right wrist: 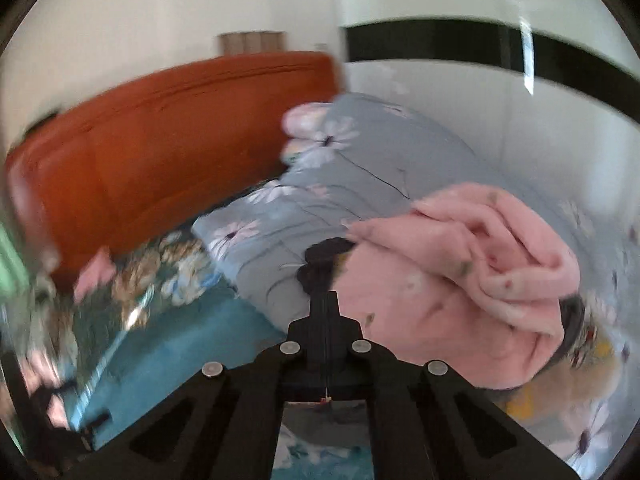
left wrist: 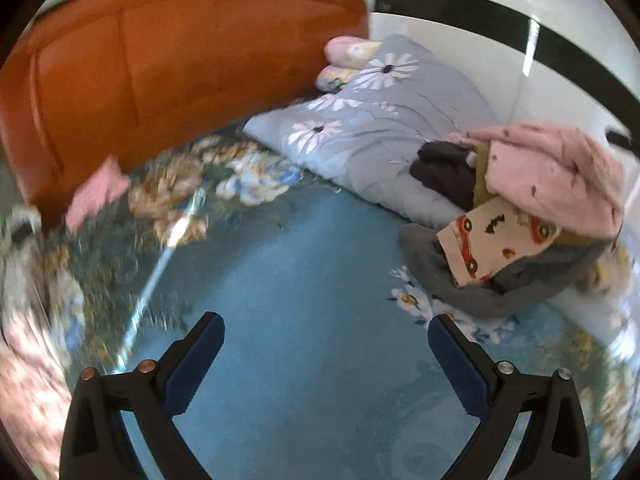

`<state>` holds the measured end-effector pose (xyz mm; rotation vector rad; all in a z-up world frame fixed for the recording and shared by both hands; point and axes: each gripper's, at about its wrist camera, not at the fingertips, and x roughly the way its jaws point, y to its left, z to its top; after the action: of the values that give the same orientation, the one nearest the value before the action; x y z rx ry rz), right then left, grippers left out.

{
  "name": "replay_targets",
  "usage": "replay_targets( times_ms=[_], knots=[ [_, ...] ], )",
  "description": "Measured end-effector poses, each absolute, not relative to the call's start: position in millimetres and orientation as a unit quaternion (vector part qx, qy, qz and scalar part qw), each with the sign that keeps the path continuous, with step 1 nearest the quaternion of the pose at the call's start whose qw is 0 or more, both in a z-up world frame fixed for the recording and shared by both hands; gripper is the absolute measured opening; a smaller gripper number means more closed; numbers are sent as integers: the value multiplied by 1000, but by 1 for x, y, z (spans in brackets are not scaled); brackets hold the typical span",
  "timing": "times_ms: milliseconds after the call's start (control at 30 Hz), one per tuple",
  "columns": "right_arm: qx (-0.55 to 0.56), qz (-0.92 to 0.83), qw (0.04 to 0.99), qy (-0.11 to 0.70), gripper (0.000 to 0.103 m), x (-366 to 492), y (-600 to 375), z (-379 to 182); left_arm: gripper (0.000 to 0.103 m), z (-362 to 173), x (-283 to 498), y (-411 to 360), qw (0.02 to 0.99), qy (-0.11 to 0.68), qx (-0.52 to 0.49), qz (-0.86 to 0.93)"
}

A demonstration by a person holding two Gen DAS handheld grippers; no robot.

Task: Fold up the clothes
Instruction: 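Grasp the pink fleece garment on top of the pile with the right gripper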

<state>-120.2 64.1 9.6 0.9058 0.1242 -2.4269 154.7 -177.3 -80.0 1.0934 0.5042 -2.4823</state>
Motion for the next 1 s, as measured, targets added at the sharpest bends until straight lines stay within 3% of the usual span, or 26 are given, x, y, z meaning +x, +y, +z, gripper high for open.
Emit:
replay_targets(
  times_ms=[133, 300, 367, 400, 433, 633, 833, 1000],
  knots=[
    [331, -901, 266, 87, 0, -109, 55, 15, 103, -81, 169, -191, 203, 205, 396, -872],
    [329, -921, 182, 102, 4, -151, 64, 9, 103, -85, 187, -207, 208, 241, 389, -865],
    [347, -919, 154, 106, 21, -174, 65, 1, 103, -90, 189, -215, 214, 261, 386, -858],
    [352, -918, 147, 108, 41, -182, 64, -4, 103, -93, 189, -219, 214, 272, 388, -854],
    [356, -917, 143, 110, 53, -189, 62, -8, 103, -97, 188, -222, 215, 284, 391, -848],
    [373, -907, 109, 164, 54, -220, 50, -25, 103, -124, 177, -222, 200, 308, 424, -828],
    [402, -894, 150, 128, 54, -223, 41, -42, 103, -141, 171, -223, 191, 310, 441, -820],
    [425, -889, 109, 132, 54, -250, 43, -52, 103, -156, 171, -231, 195, 330, 444, -810]
  ],
)
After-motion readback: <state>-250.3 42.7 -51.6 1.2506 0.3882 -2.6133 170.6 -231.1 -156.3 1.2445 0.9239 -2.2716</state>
